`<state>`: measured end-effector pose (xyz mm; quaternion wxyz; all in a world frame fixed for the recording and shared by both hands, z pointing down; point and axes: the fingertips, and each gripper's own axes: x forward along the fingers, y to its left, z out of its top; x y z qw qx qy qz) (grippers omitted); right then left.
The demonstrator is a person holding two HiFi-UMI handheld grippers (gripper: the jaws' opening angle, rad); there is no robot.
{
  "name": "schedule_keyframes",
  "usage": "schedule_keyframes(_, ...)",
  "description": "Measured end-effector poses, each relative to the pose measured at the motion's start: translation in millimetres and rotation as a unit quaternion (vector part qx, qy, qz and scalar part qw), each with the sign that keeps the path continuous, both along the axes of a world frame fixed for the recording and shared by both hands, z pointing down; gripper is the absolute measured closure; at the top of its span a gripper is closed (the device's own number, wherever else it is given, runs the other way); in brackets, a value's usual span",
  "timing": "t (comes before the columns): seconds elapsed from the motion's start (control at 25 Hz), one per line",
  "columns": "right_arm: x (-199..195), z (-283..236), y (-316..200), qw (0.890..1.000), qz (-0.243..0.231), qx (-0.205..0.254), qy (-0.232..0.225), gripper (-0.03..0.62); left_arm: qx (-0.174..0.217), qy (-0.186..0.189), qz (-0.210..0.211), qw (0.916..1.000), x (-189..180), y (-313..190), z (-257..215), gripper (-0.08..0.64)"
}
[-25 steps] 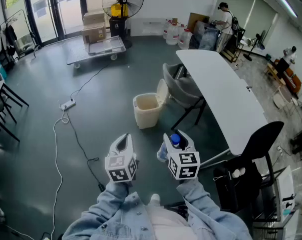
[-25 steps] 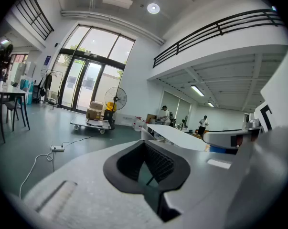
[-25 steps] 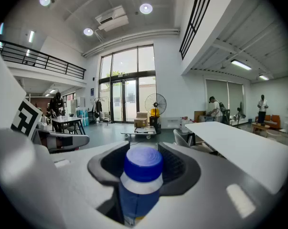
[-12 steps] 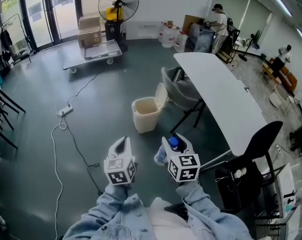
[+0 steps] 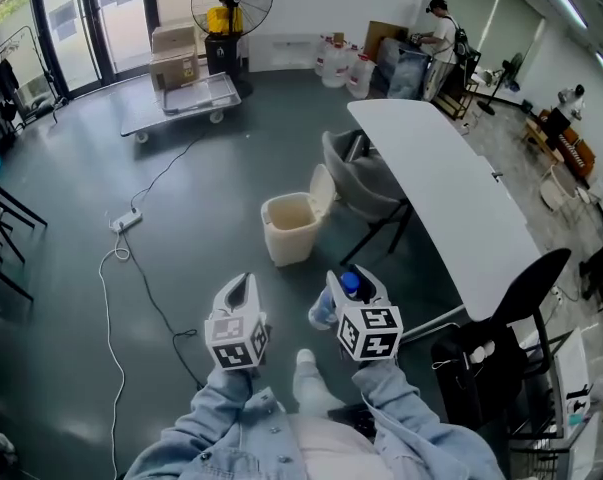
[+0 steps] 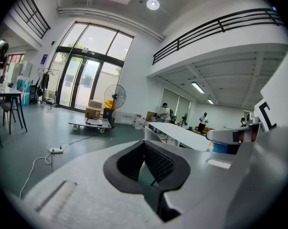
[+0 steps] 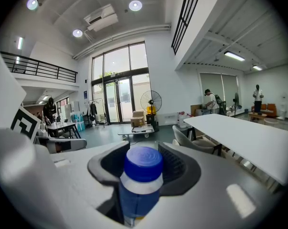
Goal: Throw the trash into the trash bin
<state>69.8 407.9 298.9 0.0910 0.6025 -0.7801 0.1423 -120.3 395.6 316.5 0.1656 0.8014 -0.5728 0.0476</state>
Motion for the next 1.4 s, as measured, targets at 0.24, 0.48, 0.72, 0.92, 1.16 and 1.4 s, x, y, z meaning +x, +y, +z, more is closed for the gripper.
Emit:
schedule_keyframes(0.24, 12.0, 7.8, -67.7, 1.0, -0.009, -0.006, -0.011, 0.402, 0.007, -0.009, -0.016, 0.9998, 3.5, -60.9, 0.0, 0.551)
schedule_keyframes(0.48, 30.8, 10.1, -135.3, 0.999, -0.028, -0.008, -0.017, 0.402, 0.001, -0.012, -0.047, 0.9988, 15.9, -118.7, 2.1, 0.551)
schedule_keyframes(0.72, 55.3, 6.1, -198.4, 0.999, -0.041, -0.01, -0.019, 0.402, -0.003, -0.013, -0.06, 0.9981, 39.8, -176.5, -0.7, 0.551)
schedule_keyframes(0.92, 77.5, 3.6, -244.8, 0.999, -0.051, -0.001, -0.017, 0.402, 0.005, -0.014, -0.068, 0.9976, 62.6, -219.0, -6.0, 0.551)
schedule_keyframes(1.16, 94.4, 23.1, -272.6, 0.998, -0.047, -0.011, -0.031, 0.402, -0.007, -0.014, -0.066, 0.9977, 79.6, -235.1, 13.3, 0.551)
schedule_keyframes(1.4, 107.3, 50.8, -293.6, 0.998, -0.03, -0.036, -0.044, 0.403, -0.018, -0.025, -0.067, 0.9973, 80.7, -265.1, 29.7, 0.551)
